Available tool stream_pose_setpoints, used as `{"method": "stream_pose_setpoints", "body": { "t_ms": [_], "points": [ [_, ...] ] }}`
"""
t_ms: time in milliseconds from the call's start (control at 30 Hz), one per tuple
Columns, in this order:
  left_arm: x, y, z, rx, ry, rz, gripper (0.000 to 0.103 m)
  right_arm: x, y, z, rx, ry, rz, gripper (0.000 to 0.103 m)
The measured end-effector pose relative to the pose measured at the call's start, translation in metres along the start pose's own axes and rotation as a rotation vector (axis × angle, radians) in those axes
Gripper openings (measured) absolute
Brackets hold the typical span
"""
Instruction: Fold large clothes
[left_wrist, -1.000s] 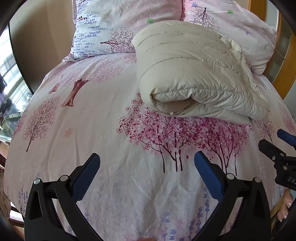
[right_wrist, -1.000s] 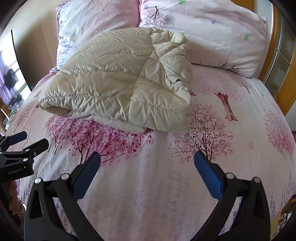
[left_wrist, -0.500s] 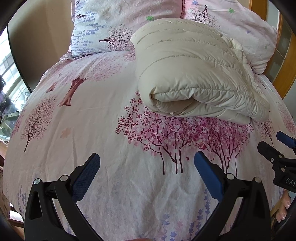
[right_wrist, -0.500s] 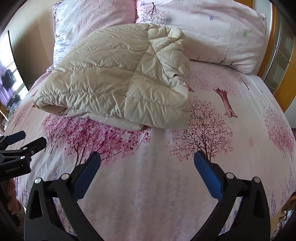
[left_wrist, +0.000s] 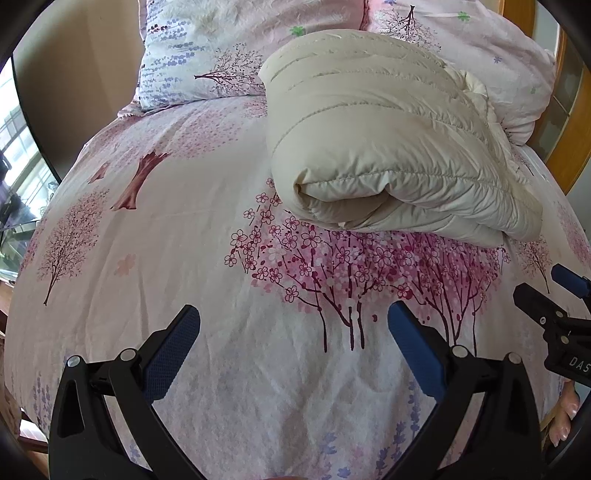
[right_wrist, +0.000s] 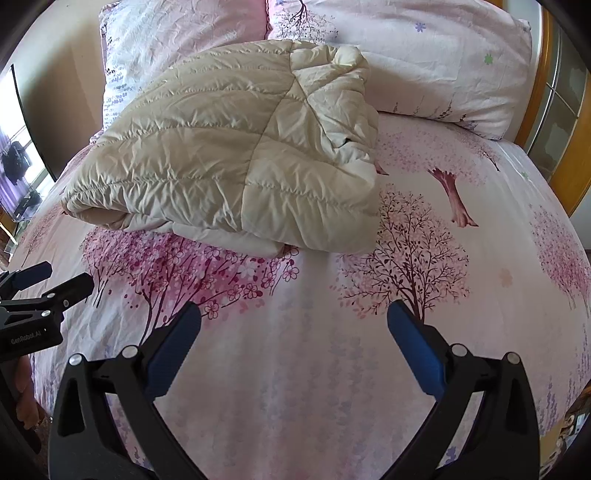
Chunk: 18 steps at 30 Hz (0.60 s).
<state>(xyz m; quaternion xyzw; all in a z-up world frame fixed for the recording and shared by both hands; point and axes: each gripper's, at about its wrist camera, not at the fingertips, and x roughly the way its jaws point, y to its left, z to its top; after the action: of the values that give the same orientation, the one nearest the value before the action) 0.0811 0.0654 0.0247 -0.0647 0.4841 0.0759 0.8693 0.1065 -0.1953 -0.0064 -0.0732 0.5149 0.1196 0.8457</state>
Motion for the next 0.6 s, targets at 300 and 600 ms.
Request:
{"method": "stream_pose_setpoints", "body": {
  "t_ms": [300, 600],
  "points": [
    [0.0023, 0.0005, 0.0002, 0.0, 0.003, 0.003, 0.102, 0.0026, 0.001, -0.0015, 0.0, 0.006, 0.004, 0.101],
    [0.0029, -0.0007, 0.0, 0.003, 0.003, 0.006, 0.102, 0.0034, 0.0024, -0.0026, 0.004, 0.01, 0.013, 0.101]
  ]
}}
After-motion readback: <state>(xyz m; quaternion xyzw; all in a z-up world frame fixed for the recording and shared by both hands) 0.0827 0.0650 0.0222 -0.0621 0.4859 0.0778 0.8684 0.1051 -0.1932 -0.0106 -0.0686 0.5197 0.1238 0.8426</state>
